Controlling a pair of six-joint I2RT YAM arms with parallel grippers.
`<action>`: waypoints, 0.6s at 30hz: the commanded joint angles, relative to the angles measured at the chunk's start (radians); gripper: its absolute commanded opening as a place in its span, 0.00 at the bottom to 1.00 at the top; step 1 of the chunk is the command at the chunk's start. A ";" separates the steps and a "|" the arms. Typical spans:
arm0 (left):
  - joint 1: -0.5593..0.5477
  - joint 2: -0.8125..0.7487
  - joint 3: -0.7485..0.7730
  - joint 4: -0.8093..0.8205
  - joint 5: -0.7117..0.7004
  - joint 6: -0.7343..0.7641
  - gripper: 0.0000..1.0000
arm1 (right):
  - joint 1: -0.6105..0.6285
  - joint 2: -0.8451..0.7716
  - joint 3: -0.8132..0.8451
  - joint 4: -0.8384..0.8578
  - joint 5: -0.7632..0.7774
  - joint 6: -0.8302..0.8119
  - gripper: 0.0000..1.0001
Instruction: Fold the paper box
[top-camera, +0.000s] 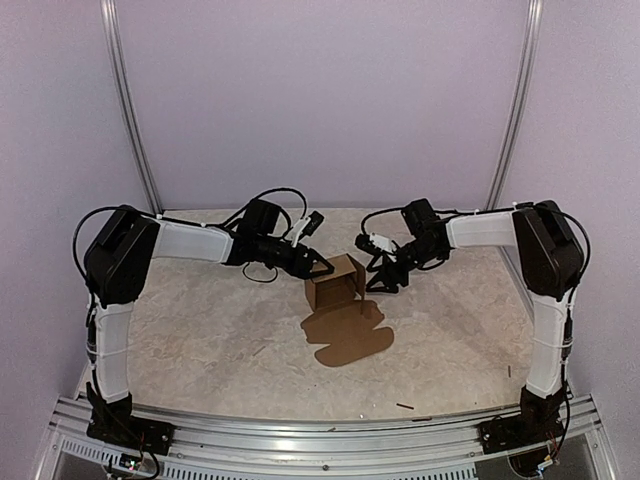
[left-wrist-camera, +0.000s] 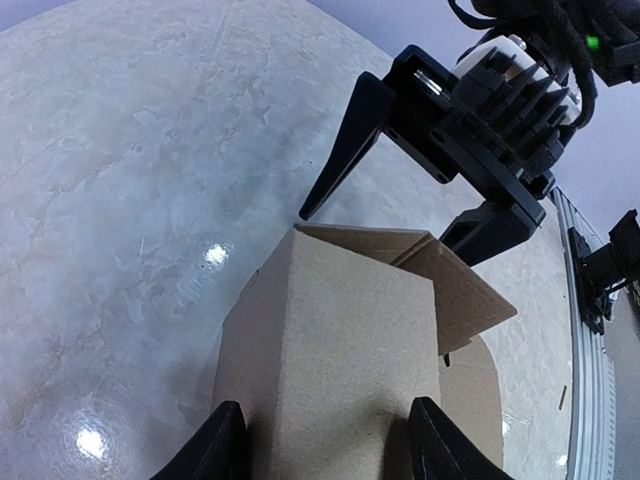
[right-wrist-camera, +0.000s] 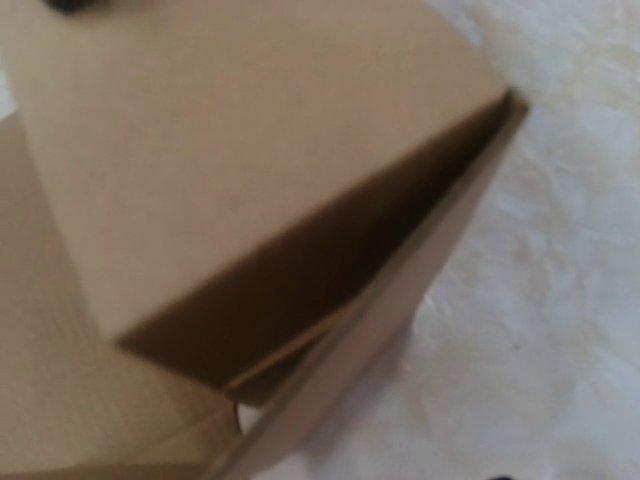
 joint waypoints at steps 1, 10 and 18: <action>0.010 -0.007 -0.048 0.084 0.089 -0.092 0.54 | 0.038 -0.040 -0.012 0.069 -0.013 0.094 0.70; 0.011 0.000 -0.098 0.200 0.176 -0.201 0.54 | 0.099 -0.032 -0.052 0.254 0.057 0.223 0.70; 0.025 0.002 -0.128 0.325 0.245 -0.324 0.54 | 0.124 -0.076 -0.181 0.476 0.118 0.320 0.67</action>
